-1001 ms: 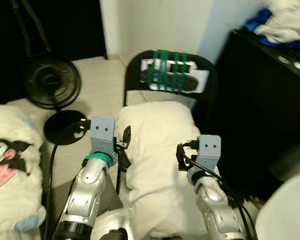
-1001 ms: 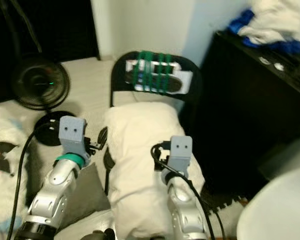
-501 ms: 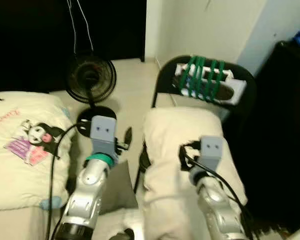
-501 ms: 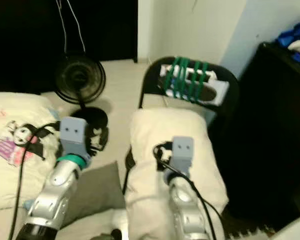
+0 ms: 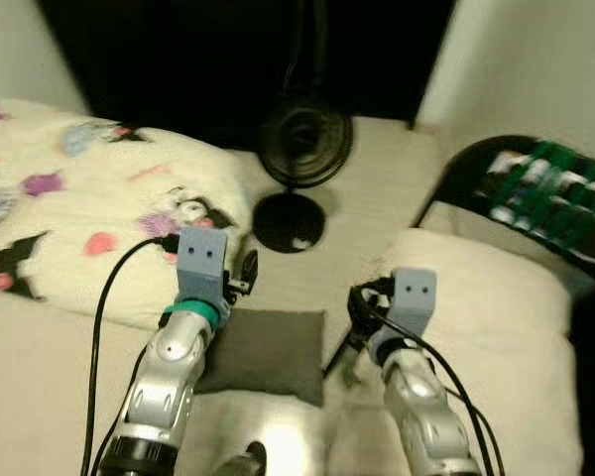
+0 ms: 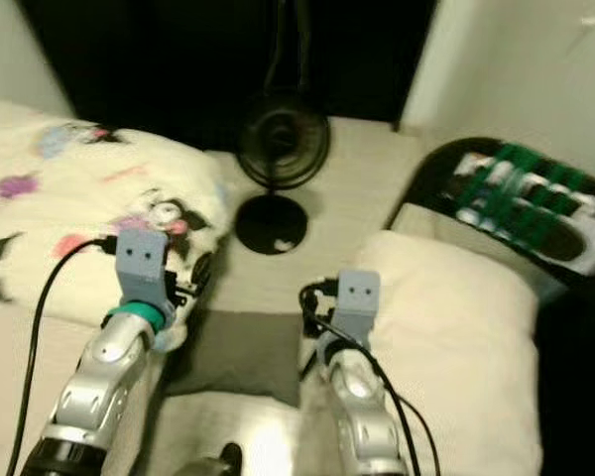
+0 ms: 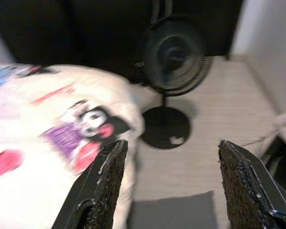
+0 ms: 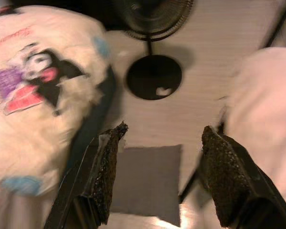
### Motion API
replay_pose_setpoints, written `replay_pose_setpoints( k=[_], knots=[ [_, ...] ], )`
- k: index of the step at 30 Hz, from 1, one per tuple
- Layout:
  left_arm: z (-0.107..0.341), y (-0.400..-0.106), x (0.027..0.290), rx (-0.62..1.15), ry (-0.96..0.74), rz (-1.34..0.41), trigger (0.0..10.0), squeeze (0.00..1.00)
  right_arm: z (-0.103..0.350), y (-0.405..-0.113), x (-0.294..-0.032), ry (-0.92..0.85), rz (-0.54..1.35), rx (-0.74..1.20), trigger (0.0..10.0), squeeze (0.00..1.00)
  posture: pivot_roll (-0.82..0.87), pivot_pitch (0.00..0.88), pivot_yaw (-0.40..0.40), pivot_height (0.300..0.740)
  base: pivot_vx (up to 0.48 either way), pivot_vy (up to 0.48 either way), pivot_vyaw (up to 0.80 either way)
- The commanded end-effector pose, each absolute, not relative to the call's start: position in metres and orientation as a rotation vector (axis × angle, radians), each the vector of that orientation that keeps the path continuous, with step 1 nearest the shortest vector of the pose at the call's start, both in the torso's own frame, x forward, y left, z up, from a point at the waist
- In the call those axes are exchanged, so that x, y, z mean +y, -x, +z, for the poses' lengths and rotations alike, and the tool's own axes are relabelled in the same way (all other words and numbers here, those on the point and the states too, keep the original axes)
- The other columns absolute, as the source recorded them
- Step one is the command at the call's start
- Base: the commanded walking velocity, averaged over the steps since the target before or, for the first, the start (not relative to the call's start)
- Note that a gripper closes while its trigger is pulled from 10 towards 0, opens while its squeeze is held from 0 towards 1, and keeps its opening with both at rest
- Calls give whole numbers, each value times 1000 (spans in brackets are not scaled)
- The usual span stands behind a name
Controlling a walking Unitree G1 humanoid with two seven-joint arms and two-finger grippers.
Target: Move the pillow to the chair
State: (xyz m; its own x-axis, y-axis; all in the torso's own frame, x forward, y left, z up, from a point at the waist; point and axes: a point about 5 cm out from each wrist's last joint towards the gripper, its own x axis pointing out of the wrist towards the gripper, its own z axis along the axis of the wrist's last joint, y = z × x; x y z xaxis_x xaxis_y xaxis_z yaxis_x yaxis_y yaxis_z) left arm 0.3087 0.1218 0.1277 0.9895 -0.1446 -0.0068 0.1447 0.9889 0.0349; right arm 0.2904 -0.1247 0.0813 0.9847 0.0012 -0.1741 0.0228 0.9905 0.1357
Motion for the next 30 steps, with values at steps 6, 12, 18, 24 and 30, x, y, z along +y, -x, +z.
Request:
replay_pose_setpoints(
  k=[6,12,18,24,30],
  knots=[
    [120,-305,122,65,-46,-157,10000,0,73,-289,-121,-161,-2,218,10000,0,54,78,73,740,0,0,800],
    [105,-299,123,185,-58,-173,10000,0,70,-290,-121,-164,6,227,10000,0,66,82,72,740,0,0,800],
    [103,-297,121,160,-119,-194,10000,0,69,-292,-121,-164,16,233,10000,0,73,84,71,740,0,0,800],
    [65,-295,140,269,-115,-103,10000,0,37,-286,-130,-94,24,323,10000,0,72,92,70,740,0,0,800],
    [43,-287,163,345,-166,-42,10000,0,21,-279,-140,-78,7,376,10000,0,68,96,71,740,0,0,800]
  ],
)
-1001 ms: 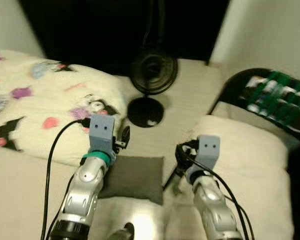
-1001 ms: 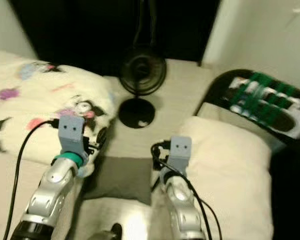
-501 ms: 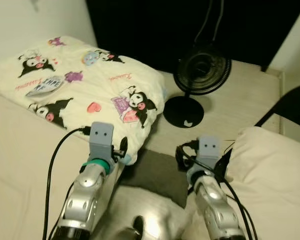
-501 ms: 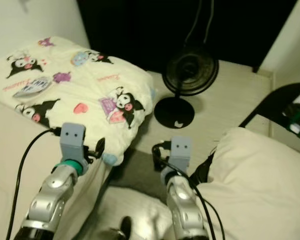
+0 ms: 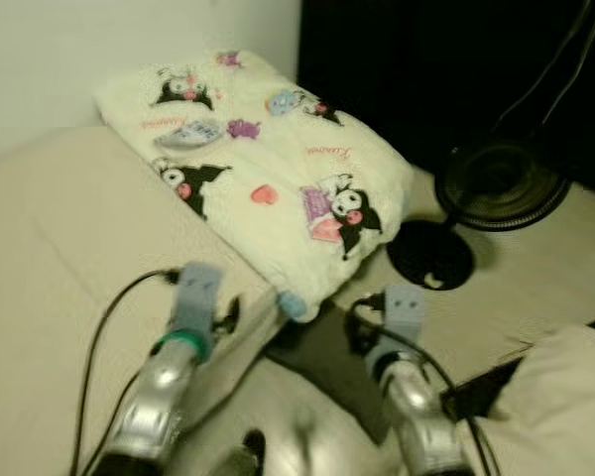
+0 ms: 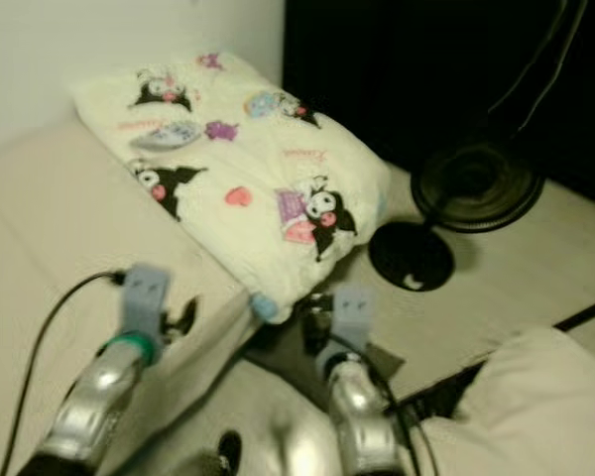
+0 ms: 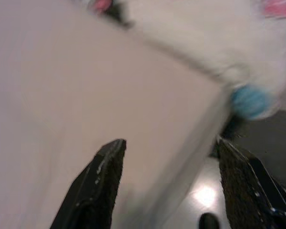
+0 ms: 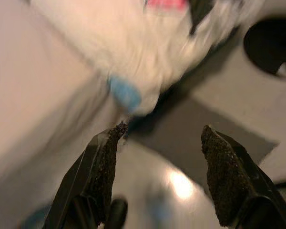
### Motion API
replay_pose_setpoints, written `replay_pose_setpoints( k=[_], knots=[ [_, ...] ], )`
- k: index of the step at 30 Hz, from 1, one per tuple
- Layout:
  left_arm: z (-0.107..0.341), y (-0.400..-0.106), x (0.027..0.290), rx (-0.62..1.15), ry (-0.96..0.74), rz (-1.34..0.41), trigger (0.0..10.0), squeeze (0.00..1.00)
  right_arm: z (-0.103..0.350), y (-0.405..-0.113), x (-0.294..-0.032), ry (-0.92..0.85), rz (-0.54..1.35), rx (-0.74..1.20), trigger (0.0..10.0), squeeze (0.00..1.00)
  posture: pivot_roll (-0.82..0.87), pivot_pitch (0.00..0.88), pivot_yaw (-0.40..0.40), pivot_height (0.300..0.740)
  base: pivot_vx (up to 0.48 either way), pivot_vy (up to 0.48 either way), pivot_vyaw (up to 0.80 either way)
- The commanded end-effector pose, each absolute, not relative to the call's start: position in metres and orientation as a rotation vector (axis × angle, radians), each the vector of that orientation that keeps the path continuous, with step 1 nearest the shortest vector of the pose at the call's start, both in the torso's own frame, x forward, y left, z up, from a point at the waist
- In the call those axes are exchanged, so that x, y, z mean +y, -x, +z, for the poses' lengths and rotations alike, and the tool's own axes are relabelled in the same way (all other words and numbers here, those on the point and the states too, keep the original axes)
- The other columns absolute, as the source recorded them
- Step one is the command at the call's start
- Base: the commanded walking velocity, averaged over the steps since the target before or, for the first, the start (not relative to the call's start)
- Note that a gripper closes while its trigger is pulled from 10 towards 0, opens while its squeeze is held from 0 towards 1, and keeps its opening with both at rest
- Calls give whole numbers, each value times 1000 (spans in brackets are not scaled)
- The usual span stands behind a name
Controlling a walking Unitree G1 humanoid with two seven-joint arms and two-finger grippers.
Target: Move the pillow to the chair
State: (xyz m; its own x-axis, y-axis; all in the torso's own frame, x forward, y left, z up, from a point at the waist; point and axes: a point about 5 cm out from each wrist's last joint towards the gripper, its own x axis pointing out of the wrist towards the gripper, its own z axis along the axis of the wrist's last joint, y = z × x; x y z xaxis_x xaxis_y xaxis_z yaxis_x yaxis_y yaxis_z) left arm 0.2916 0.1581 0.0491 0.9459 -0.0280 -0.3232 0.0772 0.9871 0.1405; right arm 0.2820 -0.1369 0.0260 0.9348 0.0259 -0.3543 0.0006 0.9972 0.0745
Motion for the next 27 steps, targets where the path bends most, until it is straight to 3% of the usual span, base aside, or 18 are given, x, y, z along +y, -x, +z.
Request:
replay_pose_setpoints(
  k=[1,27],
  knots=[
    [43,-286,166,341,-162,-39,10000,0,21,-278,-142,-79,2,379,10000,0,75,98,69,740,0,0,800],
    [10,-273,163,426,-136,-76,10000,0,-20,-256,-152,-110,-90,503,10000,0,77,86,68,740,0,0,800]
  ],
)
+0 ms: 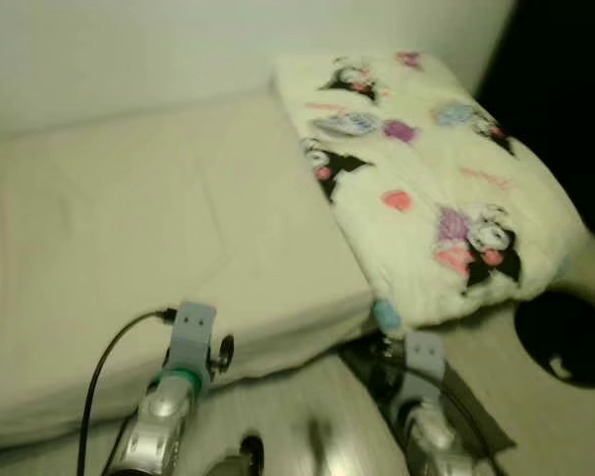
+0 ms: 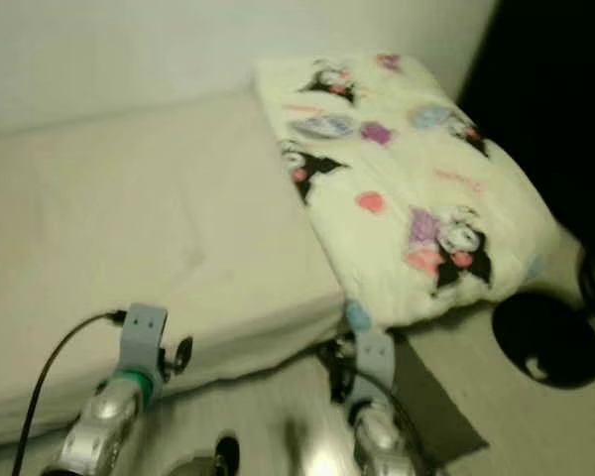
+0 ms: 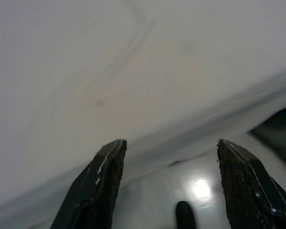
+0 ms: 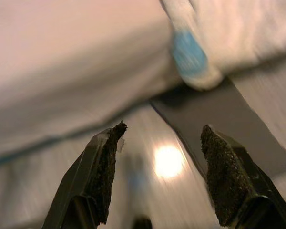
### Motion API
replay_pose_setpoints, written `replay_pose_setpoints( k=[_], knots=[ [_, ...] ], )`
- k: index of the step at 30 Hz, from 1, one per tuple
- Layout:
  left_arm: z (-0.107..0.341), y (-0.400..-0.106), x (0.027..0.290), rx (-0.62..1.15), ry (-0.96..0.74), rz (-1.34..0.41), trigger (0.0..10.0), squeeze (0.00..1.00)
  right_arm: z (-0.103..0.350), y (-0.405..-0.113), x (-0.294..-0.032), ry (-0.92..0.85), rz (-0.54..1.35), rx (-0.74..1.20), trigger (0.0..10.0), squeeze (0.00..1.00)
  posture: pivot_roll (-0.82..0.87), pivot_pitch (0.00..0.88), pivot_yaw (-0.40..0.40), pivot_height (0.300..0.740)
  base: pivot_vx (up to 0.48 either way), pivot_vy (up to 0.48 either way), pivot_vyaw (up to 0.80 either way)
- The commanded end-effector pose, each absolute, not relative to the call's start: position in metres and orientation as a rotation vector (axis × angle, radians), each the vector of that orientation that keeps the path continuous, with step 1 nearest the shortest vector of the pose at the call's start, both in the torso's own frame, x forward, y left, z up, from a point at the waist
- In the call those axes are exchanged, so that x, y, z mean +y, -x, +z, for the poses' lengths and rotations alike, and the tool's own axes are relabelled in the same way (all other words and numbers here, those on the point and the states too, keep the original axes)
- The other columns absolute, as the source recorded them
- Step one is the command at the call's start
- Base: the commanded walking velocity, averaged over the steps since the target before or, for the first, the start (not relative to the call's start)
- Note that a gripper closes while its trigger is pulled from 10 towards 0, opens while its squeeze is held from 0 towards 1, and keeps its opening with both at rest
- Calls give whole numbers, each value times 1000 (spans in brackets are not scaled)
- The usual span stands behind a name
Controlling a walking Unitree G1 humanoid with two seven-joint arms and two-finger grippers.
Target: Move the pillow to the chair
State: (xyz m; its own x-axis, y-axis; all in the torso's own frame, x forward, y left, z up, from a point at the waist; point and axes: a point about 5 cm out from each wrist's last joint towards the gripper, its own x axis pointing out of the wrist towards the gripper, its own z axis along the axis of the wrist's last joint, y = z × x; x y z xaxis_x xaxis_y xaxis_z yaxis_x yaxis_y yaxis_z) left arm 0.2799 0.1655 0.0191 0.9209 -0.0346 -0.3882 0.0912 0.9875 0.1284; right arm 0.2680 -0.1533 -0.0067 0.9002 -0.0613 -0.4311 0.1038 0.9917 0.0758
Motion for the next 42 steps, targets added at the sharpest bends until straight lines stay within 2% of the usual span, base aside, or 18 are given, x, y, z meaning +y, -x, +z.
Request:
replay_pose_setpoints(
  k=[1,16,30,42],
  knots=[
    [10,-273,162,428,-137,-78,10000,0,-21,-256,-151,-110,-89,503,10000,0,77,86,68,740,0,0,800],
    [6,-272,159,437,-133,-110,10000,0,-24,-254,-150,-107,-98,504,10000,0,76,78,72,740,0,0,800],
    [4,-272,160,445,-113,-106,10000,0,-27,-253,-157,-137,-159,508,10000,0,76,80,71,740,0,0,0],
    [3,-271,159,452,-116,-121,10000,0,-28,-252,-155,-141,-161,512,10000,0,78,82,71,740,0,459,0]
  ],
)
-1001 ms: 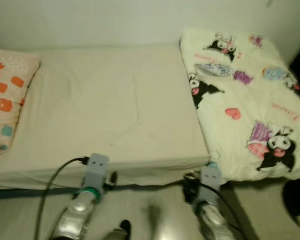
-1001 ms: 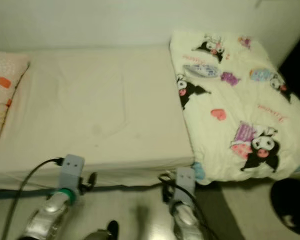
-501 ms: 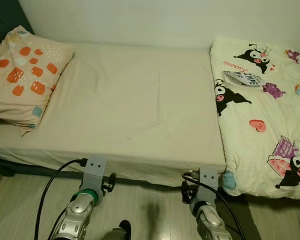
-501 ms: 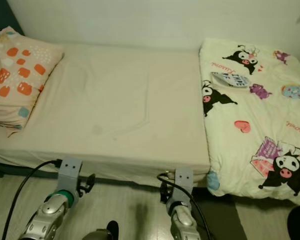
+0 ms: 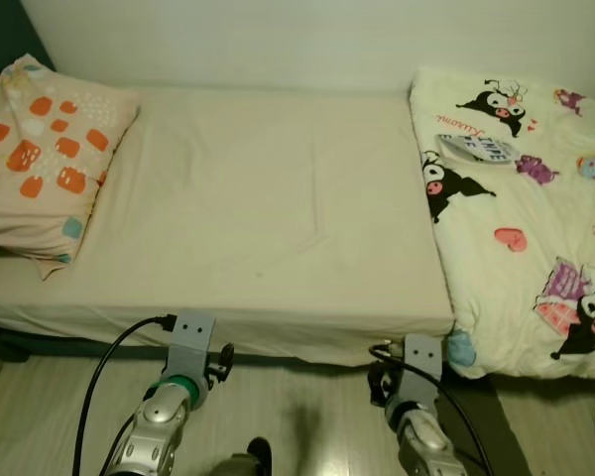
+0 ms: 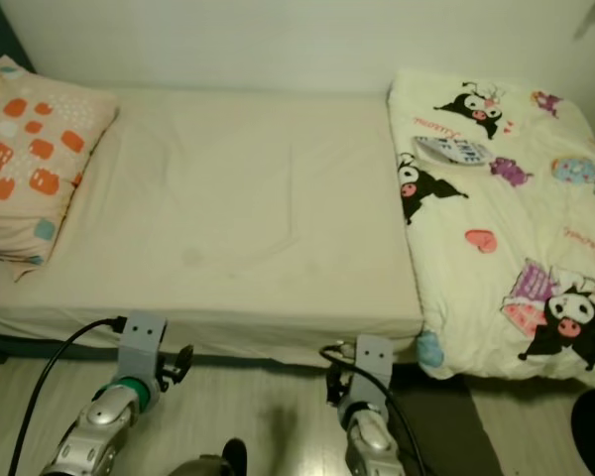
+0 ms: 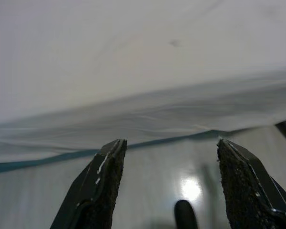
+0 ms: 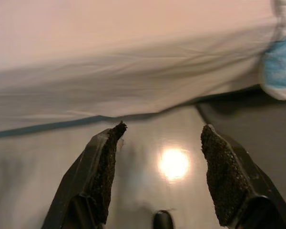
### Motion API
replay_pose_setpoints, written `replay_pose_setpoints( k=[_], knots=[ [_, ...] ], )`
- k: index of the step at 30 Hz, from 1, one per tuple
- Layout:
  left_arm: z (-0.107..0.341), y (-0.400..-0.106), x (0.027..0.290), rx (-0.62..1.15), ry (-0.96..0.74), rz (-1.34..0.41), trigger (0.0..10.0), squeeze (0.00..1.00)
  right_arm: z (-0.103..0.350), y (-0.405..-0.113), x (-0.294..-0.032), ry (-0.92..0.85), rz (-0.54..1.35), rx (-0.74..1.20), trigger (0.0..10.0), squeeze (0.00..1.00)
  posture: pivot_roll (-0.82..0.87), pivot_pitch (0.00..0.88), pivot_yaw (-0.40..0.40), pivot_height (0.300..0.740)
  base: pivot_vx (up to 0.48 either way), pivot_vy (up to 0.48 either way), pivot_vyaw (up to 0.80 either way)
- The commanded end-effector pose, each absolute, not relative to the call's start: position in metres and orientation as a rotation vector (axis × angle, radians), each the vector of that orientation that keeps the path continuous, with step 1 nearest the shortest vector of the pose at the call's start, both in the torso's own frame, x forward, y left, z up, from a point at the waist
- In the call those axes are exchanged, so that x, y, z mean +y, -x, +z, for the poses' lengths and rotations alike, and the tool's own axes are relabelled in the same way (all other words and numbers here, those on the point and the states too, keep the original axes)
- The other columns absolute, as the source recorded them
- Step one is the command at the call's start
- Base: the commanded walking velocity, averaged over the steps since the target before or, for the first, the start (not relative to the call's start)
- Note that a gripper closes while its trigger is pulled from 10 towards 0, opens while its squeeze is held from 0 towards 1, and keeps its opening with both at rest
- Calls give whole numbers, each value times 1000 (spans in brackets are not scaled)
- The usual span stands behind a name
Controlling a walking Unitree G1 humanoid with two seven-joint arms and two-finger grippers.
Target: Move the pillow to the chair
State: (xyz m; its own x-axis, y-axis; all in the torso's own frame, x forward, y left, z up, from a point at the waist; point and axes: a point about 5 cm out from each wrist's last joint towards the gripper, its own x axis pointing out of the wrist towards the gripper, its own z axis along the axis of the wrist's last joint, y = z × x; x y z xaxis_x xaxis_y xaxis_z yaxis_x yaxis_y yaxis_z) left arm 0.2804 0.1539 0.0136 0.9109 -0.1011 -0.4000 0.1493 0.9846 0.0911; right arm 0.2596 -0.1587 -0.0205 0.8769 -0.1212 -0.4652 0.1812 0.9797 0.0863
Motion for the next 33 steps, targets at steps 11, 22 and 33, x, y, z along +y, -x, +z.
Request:
replay_pose_setpoints(
  k=[11,22,33],
  knots=[
    [3,-271,159,465,-110,-140,10000,0,-29,-252,-154,-145,-158,514,10000,0,83,81,74,740,0,434,0],
    [1,-270,167,513,-117,-128,10000,0,-30,-250,-153,-157,-167,518,10000,0,85,82,84,740,0,-235,0],
    [0,-270,166,524,-128,-137,10000,0,-32,-249,-155,-164,-179,522,10000,0,83,84,87,740,0,0,0]
  ],
)
